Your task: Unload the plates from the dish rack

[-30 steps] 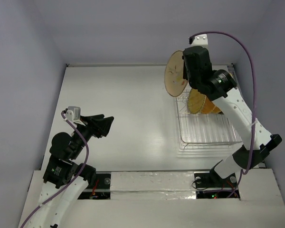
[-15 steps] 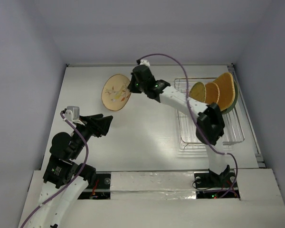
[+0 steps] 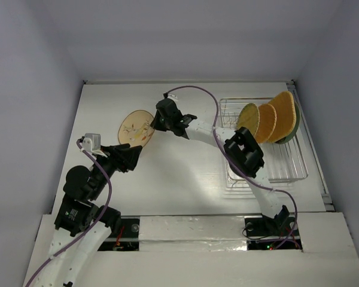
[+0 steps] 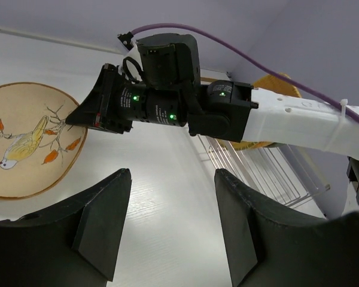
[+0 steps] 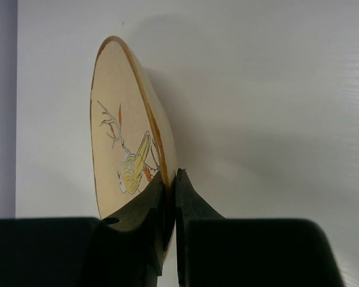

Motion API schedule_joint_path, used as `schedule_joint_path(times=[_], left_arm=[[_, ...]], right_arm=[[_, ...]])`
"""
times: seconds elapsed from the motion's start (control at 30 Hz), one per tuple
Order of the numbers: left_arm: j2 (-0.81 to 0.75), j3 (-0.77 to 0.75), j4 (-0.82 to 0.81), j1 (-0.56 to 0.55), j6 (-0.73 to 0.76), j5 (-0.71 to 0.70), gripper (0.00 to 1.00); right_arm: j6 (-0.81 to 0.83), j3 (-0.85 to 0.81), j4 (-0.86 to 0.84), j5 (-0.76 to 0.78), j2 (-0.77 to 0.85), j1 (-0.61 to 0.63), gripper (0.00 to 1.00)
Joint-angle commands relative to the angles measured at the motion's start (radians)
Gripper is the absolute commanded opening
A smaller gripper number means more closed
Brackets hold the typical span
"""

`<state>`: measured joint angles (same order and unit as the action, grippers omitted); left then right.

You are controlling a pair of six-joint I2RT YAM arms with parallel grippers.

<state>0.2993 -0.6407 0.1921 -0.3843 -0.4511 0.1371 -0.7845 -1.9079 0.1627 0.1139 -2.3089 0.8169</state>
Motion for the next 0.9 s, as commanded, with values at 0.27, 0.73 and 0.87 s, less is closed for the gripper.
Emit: schedule_joint_path(times=[0.27, 0.73, 0.87], left_arm=[[0.018, -0.001, -0.033, 0.004, -0.003, -0.005, 0.54], [0.014, -0.002, -0.029, 0.004, -0.004, -0.017, 0.54], [0.008, -0.002, -0.028, 0.004, -0.004, -0.018, 0.53]], right_arm=[[-0.058, 0.159, -0.192, 0.017, 0.103, -0.009, 0.56], [0.214, 0.269, 0.036, 0.212, 0.493, -0.024, 0.67], [0.303, 0.449, 0.110, 0.305, 0.745, -0.129, 0.00]])
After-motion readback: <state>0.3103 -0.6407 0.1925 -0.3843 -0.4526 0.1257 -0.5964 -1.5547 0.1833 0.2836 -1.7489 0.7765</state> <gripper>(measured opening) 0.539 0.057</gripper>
